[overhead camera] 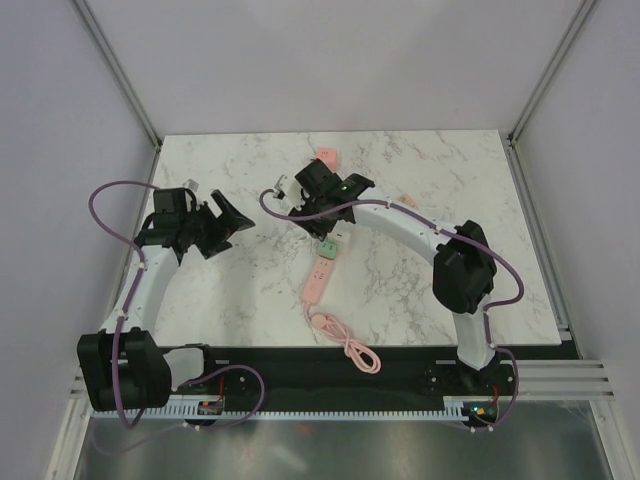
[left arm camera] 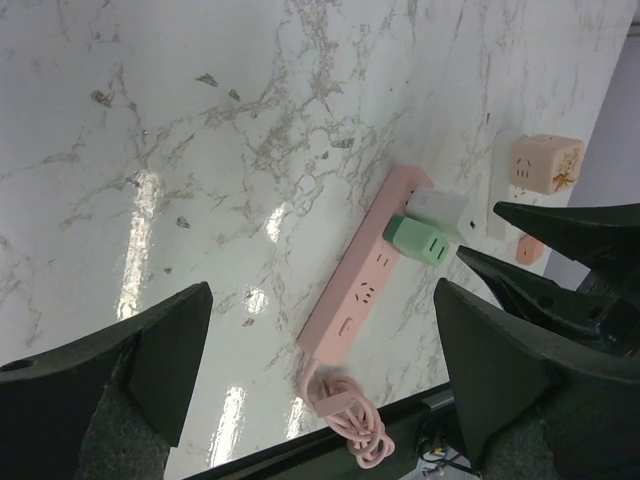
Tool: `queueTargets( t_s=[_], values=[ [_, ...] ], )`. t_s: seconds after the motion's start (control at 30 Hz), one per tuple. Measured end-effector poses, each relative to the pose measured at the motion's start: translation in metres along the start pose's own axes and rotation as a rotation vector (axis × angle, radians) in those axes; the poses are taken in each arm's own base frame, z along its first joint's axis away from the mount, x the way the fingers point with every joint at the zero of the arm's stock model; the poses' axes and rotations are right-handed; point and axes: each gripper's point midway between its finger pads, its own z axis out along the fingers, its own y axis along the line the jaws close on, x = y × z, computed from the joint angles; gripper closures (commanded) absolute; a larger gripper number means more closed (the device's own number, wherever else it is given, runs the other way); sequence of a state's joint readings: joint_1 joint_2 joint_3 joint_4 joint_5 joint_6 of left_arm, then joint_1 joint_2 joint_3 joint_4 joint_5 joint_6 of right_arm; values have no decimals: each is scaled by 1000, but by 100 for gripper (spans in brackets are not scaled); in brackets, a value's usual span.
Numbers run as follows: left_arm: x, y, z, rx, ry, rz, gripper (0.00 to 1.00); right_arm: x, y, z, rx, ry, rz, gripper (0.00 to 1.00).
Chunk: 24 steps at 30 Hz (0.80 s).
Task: Insert the plug
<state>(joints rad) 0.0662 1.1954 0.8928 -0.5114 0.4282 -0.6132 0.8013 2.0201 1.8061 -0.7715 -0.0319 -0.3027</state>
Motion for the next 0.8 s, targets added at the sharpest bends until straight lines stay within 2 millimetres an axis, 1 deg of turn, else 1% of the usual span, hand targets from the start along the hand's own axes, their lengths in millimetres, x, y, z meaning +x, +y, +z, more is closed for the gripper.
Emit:
queueTargets(
  t_s=[0.1,0.17,0.27,0.33,0.37,0.43,0.47,0.5,0.53,0.57,0.6,0.67,0.73,0.8],
  values=[
    [5,-9,0,47,14,26,2,-8,-13,-15,88,-27,79,47],
    [11,-17,0,82,34,52,2,-17,-26,-36,167,-71,162,47],
    [22,-31,1,130,70,102,4,-26,-55,-78,297,-167,323,44],
    [31,-40,1,155,91,139,4,-19,-81,-111,396,-230,450,43],
    [35,-43,0,163,98,157,4,-8,-94,-127,442,-250,521,43],
    [44,-50,-1,182,115,201,4,23,-124,-153,534,-283,675,41],
    [49,-54,-1,190,124,223,4,46,-137,-164,583,-282,757,37],
    [54,-57,-2,198,136,245,4,65,-145,-172,625,-276,818,34],
    [59,-60,-2,203,144,262,4,90,-157,-181,688,-271,895,32],
    [63,-62,-2,209,155,281,4,117,-163,-189,749,-253,965,27],
    [68,-65,-3,217,164,298,4,139,-164,-195,800,-245,1028,24],
    [74,-70,-4,227,174,326,4,176,-155,-199,873,-218,1118,11],
    [76,-71,-5,230,175,338,4,205,-146,-204,930,-209,1201,12],
    [76,-71,-7,231,170,343,4,232,-142,-211,995,-206,1279,12]
  ],
)
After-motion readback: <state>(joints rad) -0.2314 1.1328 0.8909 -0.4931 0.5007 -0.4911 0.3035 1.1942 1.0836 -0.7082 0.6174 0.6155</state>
